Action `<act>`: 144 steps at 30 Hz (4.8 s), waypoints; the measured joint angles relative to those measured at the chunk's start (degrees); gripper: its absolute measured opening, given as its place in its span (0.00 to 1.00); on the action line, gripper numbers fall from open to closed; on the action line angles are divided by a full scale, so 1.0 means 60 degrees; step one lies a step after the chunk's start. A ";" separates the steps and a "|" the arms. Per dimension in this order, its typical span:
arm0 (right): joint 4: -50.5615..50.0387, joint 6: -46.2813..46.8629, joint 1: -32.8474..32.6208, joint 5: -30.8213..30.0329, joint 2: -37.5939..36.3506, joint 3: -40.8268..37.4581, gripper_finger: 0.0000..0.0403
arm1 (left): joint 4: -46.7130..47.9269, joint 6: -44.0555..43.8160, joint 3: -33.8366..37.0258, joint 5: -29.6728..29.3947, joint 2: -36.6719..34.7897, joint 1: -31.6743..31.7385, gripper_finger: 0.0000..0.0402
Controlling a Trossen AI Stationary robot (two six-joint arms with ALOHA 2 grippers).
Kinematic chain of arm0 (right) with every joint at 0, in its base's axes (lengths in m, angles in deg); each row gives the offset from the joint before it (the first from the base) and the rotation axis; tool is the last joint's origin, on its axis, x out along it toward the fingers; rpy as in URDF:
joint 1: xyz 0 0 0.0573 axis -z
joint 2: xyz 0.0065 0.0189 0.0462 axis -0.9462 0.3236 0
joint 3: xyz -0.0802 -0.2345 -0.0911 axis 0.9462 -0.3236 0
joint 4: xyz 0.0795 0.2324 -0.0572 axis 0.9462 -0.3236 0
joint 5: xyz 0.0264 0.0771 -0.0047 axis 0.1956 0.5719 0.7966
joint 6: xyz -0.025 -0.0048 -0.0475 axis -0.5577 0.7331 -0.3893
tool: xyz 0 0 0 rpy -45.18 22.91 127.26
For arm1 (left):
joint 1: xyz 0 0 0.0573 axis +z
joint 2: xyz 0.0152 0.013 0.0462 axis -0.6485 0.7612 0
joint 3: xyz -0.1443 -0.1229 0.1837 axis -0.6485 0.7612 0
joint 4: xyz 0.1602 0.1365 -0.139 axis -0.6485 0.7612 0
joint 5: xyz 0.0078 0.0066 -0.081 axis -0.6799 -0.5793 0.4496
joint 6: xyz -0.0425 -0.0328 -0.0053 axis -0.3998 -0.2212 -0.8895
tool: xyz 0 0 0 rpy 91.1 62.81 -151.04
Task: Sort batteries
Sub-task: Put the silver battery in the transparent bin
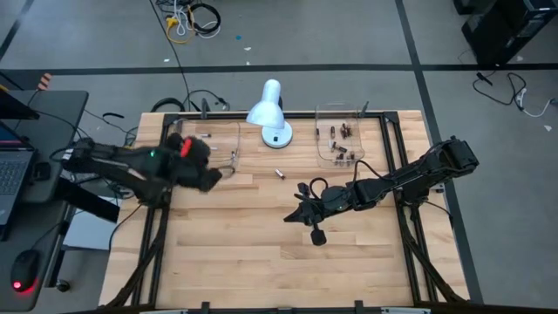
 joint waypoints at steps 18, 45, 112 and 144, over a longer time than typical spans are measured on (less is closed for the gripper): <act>0.0020 0.0033 0.0000 0.0007 -0.0002 0.0000 0.00 | -0.1853 0.5975 0.0983 0.4290 -0.0121 0.6712 0.02; 0.0024 0.0248 0.0011 0.0007 -0.0002 0.0000 0.00 | -0.5290 0.7454 0.3589 0.4273 0.1494 0.9334 0.04; -0.1322 0.0812 0.2068 -0.2724 -0.0002 0.0098 0.00 | -0.9379 0.7617 0.3717 0.4033 -0.2474 0.3849 0.43; -0.3753 -0.0139 0.2557 -0.4442 0.4182 0.2920 0.26 | -1.0945 0.6946 0.5060 0.0487 -0.2673 0.1358 0.43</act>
